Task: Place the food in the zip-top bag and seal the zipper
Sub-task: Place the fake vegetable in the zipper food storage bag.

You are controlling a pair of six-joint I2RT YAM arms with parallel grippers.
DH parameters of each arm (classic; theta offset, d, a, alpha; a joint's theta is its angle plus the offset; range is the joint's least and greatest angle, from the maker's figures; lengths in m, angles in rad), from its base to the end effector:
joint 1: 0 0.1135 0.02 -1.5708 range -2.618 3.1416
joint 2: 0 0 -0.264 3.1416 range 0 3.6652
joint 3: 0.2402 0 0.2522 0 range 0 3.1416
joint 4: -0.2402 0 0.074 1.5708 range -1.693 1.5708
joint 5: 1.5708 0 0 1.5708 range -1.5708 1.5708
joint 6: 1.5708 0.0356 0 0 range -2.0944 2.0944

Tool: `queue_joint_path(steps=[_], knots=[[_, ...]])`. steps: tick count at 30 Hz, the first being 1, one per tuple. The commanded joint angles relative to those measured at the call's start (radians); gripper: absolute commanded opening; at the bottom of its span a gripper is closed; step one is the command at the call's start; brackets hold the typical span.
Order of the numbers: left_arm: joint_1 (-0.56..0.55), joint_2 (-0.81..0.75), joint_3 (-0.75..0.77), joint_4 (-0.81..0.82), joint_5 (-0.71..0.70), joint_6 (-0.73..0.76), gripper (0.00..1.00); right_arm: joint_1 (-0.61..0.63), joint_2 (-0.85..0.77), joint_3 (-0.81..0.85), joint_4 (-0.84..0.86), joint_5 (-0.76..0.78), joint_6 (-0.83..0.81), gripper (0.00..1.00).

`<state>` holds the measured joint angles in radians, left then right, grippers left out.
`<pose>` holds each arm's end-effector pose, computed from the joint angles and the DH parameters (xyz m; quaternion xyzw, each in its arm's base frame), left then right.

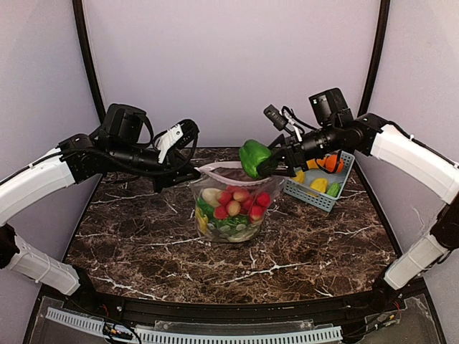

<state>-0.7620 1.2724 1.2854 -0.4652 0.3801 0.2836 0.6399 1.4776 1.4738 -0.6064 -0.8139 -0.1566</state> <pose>0.1955 -0.2048 0.3822 0.5025 0.6711 -0.2790 0.4683 0.2423 0.2126 0.3790 -0.4844 0.6798 0.4424 0.3280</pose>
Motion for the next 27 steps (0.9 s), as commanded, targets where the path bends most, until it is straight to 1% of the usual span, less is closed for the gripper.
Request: queue_joint_path(steps=[1, 15, 21, 27], knots=[[-0.005, -0.034, -0.014, 0.02, 0.002, -0.005, 0.01, 0.029, 0.031, 0.061, -0.09, -0.021, -0.047, 0.53], [-0.005, -0.037, -0.012, 0.016, -0.004, -0.003, 0.01, 0.088, 0.082, 0.166, -0.275, -0.024, -0.117, 0.53], [-0.004, -0.03, -0.003, 0.007, -0.035, -0.008, 0.01, 0.118, 0.094, 0.19, -0.312, -0.01, -0.125, 0.51], [-0.004, -0.038, -0.008, 0.012, -0.019, -0.005, 0.01, 0.119, 0.135, 0.196, -0.331, -0.012, -0.122, 0.49]])
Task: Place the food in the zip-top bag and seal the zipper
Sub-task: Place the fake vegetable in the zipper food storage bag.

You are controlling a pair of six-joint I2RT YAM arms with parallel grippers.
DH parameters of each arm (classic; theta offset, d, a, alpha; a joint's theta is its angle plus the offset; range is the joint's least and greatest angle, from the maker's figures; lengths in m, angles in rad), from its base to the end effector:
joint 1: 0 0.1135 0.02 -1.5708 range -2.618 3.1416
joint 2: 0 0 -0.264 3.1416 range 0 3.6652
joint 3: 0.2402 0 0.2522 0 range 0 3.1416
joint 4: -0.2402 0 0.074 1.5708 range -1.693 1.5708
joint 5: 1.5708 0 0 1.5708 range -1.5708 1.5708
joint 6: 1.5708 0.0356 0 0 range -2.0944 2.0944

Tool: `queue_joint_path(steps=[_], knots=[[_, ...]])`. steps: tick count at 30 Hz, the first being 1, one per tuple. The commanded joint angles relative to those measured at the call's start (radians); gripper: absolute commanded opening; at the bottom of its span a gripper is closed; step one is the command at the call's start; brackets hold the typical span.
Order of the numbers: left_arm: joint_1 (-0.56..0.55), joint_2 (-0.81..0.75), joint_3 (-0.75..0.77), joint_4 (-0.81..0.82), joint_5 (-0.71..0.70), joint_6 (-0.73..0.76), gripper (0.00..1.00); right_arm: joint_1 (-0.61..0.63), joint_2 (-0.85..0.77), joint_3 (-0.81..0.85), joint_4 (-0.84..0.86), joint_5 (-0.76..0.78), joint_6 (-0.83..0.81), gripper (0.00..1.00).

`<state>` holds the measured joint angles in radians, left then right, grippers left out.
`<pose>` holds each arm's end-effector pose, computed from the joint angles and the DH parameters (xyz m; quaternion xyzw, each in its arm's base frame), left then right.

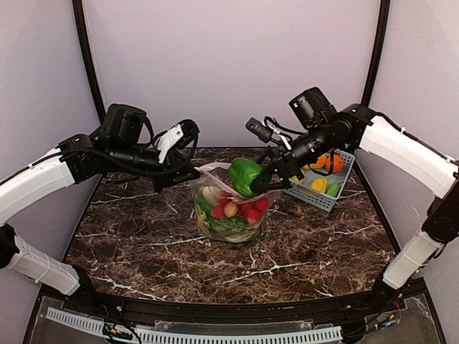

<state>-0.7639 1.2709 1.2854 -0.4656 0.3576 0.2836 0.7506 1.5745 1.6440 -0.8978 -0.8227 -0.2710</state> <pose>0.1955 -0.2045 0.3825 0.4988 0.6748 -0.2707 0.4718 0.2218 0.2425 0.3820 -0.5441 0.6742 0.4409 0.2345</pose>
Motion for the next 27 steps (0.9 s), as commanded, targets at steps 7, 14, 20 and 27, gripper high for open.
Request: queue_joint_path(steps=[7, 14, 20, 27], knots=[[-0.003, -0.043, -0.013, 0.016, 0.02, -0.001, 0.01, 0.008, 0.079, 0.062, -0.054, 0.002, 0.022, 0.48], [-0.003, -0.047, -0.015, 0.014, 0.047, 0.008, 0.01, 0.009, 0.128, 0.129, -0.051, 0.064, 0.102, 0.51], [-0.003, -0.047, -0.014, 0.011, 0.06, 0.01, 0.01, 0.008, 0.192, 0.214, -0.087, 0.151, 0.183, 0.56], [-0.002, -0.054, -0.017, 0.016, 0.026, 0.008, 0.01, 0.012, 0.21, 0.205, -0.153, 0.172, 0.138, 0.58]])
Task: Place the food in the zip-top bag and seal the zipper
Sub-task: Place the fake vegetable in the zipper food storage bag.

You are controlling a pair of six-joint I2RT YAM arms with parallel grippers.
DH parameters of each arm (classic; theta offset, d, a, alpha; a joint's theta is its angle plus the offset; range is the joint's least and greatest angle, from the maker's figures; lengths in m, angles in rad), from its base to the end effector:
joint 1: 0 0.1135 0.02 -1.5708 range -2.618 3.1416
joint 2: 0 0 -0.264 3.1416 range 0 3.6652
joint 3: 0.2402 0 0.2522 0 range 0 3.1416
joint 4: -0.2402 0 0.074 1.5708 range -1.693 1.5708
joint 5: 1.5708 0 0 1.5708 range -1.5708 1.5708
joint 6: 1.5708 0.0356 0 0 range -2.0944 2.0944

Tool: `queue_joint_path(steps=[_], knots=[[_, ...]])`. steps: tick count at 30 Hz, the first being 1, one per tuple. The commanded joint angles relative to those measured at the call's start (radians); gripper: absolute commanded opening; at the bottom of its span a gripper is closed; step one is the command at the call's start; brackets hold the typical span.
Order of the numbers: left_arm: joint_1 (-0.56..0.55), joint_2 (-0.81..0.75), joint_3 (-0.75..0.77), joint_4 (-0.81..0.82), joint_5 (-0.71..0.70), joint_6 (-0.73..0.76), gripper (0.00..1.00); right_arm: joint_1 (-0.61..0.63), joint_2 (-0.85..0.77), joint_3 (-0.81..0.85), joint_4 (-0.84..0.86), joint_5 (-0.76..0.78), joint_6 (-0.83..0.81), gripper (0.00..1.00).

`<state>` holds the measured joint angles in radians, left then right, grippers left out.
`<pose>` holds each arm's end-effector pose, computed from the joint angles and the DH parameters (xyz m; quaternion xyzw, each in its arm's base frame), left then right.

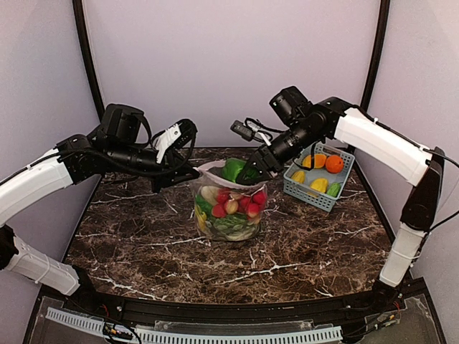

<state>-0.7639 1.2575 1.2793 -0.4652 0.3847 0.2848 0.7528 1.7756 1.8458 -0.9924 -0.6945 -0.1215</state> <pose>0.1921 -0.2026 0.3841 0.5038 0.6671 -0.2814 0.4711 0.2581 0.2731 0.3682 -0.4756 0.7616 0.3996 0.1847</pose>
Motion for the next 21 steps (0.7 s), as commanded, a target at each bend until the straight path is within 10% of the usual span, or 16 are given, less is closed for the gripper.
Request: queue_joint_path(steps=[1, 21], knots=[[-0.003, -0.04, -0.011, 0.016, -0.012, 0.008, 0.01, 0.012, 0.006, -0.001, -0.068, 0.043, -0.021, 0.58], [-0.002, -0.03, -0.008, 0.014, -0.034, -0.001, 0.01, 0.028, -0.098, -0.01, -0.06, 0.115, -0.021, 0.94]])
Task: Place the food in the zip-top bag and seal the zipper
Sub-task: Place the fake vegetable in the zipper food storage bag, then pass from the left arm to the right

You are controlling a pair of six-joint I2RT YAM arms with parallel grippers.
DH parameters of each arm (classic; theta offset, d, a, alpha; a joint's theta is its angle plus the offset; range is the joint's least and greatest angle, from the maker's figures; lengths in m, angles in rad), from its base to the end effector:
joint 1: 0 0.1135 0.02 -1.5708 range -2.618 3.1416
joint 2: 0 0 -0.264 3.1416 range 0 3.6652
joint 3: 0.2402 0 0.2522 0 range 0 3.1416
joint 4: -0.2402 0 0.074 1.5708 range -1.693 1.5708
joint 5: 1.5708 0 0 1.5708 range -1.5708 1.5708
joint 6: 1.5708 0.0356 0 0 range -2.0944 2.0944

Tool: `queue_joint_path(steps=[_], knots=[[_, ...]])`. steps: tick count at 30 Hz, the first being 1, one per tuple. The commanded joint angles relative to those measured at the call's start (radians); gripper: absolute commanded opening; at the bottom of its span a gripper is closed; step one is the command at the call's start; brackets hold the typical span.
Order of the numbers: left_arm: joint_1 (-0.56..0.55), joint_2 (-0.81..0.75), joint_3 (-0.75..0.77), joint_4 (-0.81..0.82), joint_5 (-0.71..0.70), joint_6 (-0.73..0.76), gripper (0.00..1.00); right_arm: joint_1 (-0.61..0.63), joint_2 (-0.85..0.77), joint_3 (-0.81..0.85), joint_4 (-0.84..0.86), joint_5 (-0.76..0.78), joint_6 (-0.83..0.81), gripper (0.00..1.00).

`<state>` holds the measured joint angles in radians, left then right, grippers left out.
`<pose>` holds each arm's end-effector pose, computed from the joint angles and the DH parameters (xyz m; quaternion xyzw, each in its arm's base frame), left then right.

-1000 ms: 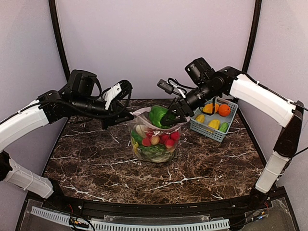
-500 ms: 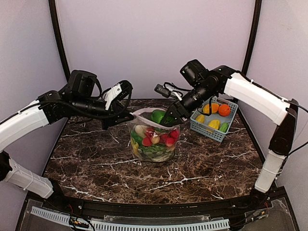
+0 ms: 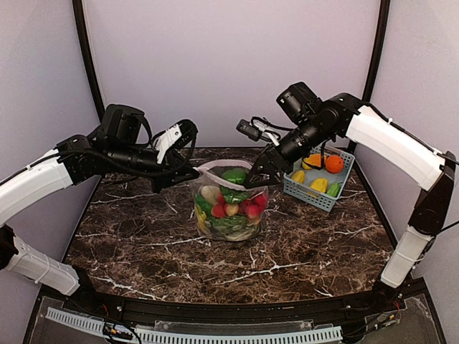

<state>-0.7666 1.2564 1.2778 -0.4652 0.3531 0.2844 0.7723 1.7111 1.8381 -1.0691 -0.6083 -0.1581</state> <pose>0.1924 -0.2024 0.3837 0.4987 0.6729 -0.2697 0.4752 0.2387 0.2609 0.3820 -0.4898 0.7694 0.3607 0.1951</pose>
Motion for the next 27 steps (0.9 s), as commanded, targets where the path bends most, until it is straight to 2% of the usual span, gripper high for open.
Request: queue_joint_path(steps=[1, 8, 14, 20, 27], knots=[[0.001, -0.03, -0.006, 0.014, -0.002, 0.0, 0.01, 0.008, -0.037, 0.0, 0.019, 0.04, 0.019, 0.94], [0.0, -0.031, -0.008, 0.016, -0.008, 0.001, 0.01, 0.007, -0.13, -0.007, 0.1, 0.184, 0.125, 0.93], [0.0, -0.032, -0.006, 0.014, -0.008, 0.001, 0.01, -0.01, -0.2, -0.087, 0.144, 0.345, 0.265, 0.89], [0.001, -0.034, -0.006, 0.015, -0.004, 0.0, 0.01, -0.013, -0.186, -0.137, 0.138, 0.329, 0.275, 0.82], [0.0, -0.034, -0.006, 0.015, -0.003, 0.0, 0.01, -0.013, -0.114, -0.106, 0.134, 0.335, 0.232, 0.71]])
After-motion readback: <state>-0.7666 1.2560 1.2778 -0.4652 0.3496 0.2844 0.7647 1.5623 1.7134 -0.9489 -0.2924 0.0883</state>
